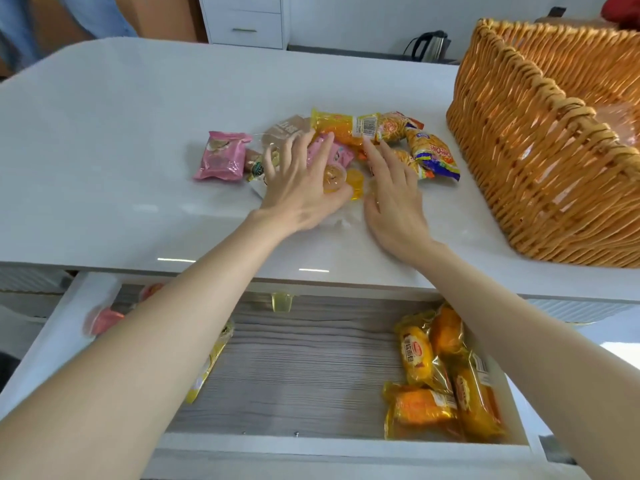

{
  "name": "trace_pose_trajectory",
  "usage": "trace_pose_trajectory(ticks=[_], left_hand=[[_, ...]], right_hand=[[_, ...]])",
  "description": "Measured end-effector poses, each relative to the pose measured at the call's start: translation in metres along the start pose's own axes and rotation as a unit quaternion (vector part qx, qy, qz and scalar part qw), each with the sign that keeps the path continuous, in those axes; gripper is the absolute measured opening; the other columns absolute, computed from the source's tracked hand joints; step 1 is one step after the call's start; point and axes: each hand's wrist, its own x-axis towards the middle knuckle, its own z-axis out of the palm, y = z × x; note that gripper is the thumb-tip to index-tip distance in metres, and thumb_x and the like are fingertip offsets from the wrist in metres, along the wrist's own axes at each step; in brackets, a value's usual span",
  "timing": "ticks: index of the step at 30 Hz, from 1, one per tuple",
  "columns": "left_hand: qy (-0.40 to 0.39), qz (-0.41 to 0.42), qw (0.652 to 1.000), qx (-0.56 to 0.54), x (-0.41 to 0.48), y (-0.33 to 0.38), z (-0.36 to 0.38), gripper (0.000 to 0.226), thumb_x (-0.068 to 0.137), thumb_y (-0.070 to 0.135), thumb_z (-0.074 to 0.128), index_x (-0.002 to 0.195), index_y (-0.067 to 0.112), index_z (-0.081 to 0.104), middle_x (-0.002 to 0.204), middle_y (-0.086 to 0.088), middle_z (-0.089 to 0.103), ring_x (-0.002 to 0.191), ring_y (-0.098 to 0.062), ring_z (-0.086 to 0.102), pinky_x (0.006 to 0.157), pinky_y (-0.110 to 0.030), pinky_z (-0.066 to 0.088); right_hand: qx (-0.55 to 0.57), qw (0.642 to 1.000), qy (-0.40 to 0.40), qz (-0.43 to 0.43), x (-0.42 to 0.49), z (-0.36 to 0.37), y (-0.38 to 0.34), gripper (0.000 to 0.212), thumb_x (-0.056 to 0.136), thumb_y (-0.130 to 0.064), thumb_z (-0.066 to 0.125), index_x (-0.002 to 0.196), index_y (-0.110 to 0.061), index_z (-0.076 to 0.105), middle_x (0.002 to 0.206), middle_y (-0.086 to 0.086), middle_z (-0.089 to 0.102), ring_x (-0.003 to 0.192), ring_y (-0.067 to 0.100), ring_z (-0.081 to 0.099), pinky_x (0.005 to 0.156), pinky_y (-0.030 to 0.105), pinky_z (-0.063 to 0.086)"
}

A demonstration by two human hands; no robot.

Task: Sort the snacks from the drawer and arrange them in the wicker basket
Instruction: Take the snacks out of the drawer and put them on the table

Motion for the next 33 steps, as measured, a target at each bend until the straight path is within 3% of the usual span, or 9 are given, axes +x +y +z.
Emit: trace_pose_trajectory(ticks=[4,8,11,14,18,23,28,31,33], left_hand=[[0.008,0.059,0.998,-0.016,-0.042,-0.012,-0.016,0.079,0.087,0.061,0.03,0.153,0.029,0.004,0.161,0.0,-0.003,0.148,-0.017,-0.005,0.114,-0.045,-0.016],[0.019,0.095,0.991,-0.092,-0.109,-0.028,-0.05,0.058,0.097,0.039,0.045,0.15,0.024,0.027,0.155,0.009,0.026,0.143,-0.007,0.02,0.117,-0.029,0.012],[0.058,0.06,0.991,-0.102,-0.162,-0.05,-0.077,0.032,0.092,0.033,0.052,0.123,0.025,0.054,0.117,0.012,0.053,0.111,-0.005,0.048,0.084,-0.028,0.048],[0.014,-0.017,0.995,-0.093,-0.194,-0.08,-0.092,0.012,0.09,0.037,0.055,0.098,0.028,0.058,0.087,0.014,0.057,0.084,-0.003,0.051,0.067,-0.023,0.044],[-0.169,-0.128,0.977,-0.033,-0.204,-0.135,-0.075,0.029,0.09,0.037,0.057,0.116,0.026,0.058,0.108,0.006,0.057,0.094,-0.009,0.054,0.087,-0.03,0.044],[-0.324,-0.17,0.93,0.032,-0.213,-0.182,-0.041,0.077,0.087,0.042,0.061,0.151,0.027,0.021,0.155,-0.007,0.019,0.14,-0.03,0.026,0.111,-0.043,0.03],[-0.325,-0.127,0.932,0.098,-0.203,-0.184,-0.02,0.087,0.084,0.056,0.06,0.15,0.043,0.005,0.159,-0.005,-0.011,0.143,-0.037,0.004,0.115,-0.046,0.018],[-0.32,-0.153,0.932,0.07,-0.197,-0.19,-0.003,0.092,0.078,0.064,0.06,0.146,0.052,0.0,0.159,-0.009,-0.005,0.143,-0.038,0.009,0.114,-0.052,0.018],[-0.323,-0.166,0.931,0.019,-0.197,-0.19,0.001,0.095,0.079,0.059,0.064,0.147,0.048,-0.002,0.158,-0.009,-0.001,0.143,-0.036,0.018,0.113,-0.05,0.022]], right_hand=[[-0.023,0.997,0.047,-0.06,-0.03,-0.014,-0.006,0.058,0.091,-0.011,0.053,0.146,-0.025,0.037,0.154,0.003,0.031,0.142,0.027,0.025,0.109,0.048,0.028],[0.049,0.99,0.073,-0.114,-0.074,-0.03,-0.028,0.032,0.092,-0.012,0.056,0.125,-0.014,0.056,0.131,0.004,0.052,0.119,0.022,0.046,0.095,0.042,0.046],[0.084,0.985,0.044,-0.147,-0.109,-0.035,-0.052,0.019,0.095,-0.02,0.053,0.111,-0.016,0.061,0.109,-0.004,0.058,0.095,0.01,0.053,0.065,0.038,0.055],[0.065,0.978,-0.031,-0.194,-0.139,-0.02,-0.069,0.018,0.094,-0.029,0.049,0.106,-0.02,0.06,0.094,-0.011,0.058,0.081,0.003,0.051,0.053,0.037,0.054],[0.011,0.955,-0.212,-0.205,-0.153,0.016,-0.089,0.026,0.097,-0.034,0.047,0.12,-0.025,0.054,0.115,-0.01,0.059,0.101,0.015,0.058,0.074,0.036,0.054],[-0.057,0.921,-0.332,-0.197,-0.14,0.069,-0.13,0.049,0.095,-0.028,0.049,0.142,-0.025,0.035,0.14,0.0,0.038,0.127,0.023,0.037,0.086,0.037,0.048],[-0.083,0.909,-0.372,-0.171,-0.117,0.117,-0.159,0.064,0.093,-0.024,0.053,0.15,-0.023,0.023,0.156,0.003,0.015,0.136,0.031,0.022,0.105,0.045,0.037],[-0.089,0.916,-0.362,-0.15,-0.105,0.141,-0.166,0.069,0.094,-0.022,0.052,0.152,-0.023,0.016,0.159,0.004,0.005,0.141,0.03,0.013,0.108,0.047,0.033],[-0.101,0.92,-0.353,-0.136,-0.101,0.152,-0.164,0.067,0.094,-0.022,0.051,0.151,-0.022,0.016,0.156,0.005,0.01,0.137,0.032,0.021,0.102,0.045,0.039]])
